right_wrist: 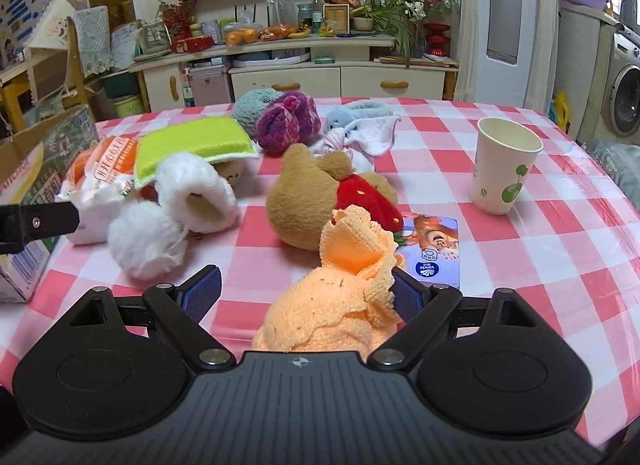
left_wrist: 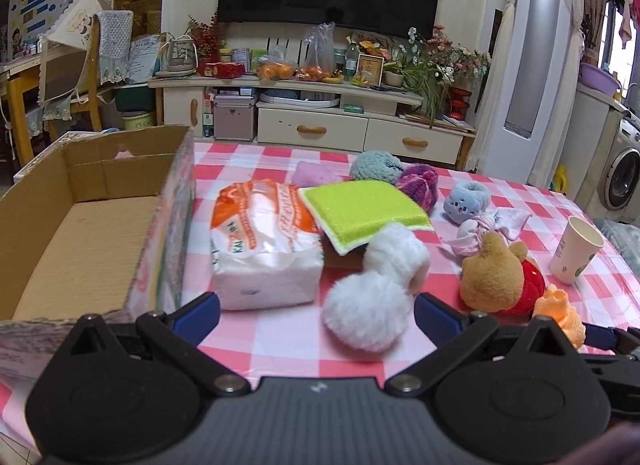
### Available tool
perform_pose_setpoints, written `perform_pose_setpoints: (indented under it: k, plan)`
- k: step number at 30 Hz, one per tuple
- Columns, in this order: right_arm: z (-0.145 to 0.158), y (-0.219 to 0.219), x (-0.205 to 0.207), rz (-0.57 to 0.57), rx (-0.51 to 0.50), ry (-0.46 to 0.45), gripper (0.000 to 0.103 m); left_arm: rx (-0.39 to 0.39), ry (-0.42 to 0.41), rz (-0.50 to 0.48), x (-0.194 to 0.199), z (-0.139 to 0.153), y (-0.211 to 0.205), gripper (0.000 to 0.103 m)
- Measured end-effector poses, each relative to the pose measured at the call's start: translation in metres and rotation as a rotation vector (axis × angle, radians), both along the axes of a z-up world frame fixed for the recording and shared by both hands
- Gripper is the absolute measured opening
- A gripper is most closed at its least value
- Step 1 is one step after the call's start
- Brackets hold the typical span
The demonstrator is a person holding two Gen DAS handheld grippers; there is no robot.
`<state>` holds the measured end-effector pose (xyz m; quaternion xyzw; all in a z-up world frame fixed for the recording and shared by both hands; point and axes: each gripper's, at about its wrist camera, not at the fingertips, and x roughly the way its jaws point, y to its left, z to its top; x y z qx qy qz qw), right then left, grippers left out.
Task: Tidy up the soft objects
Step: 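Move right tool toward orange knitted plush while left tool approaches white pompom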
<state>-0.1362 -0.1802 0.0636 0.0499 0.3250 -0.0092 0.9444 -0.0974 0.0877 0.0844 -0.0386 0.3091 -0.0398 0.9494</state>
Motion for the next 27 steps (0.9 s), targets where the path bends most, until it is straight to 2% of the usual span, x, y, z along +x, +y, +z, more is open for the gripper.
perform_pose_setpoints:
  k: [13, 27]
  plan:
    - [0.025, 0.018, -0.024, -0.004, -0.067, -0.104, 0.103, 0.007, -0.028, 0.002, -0.017, 0.010, 0.020, 0.102]
    - [0.040, 0.034, -0.040, 0.051, -0.056, -0.184, 0.103, 0.022, -0.076, 0.028, -0.035, 0.021, 0.044, 0.102]
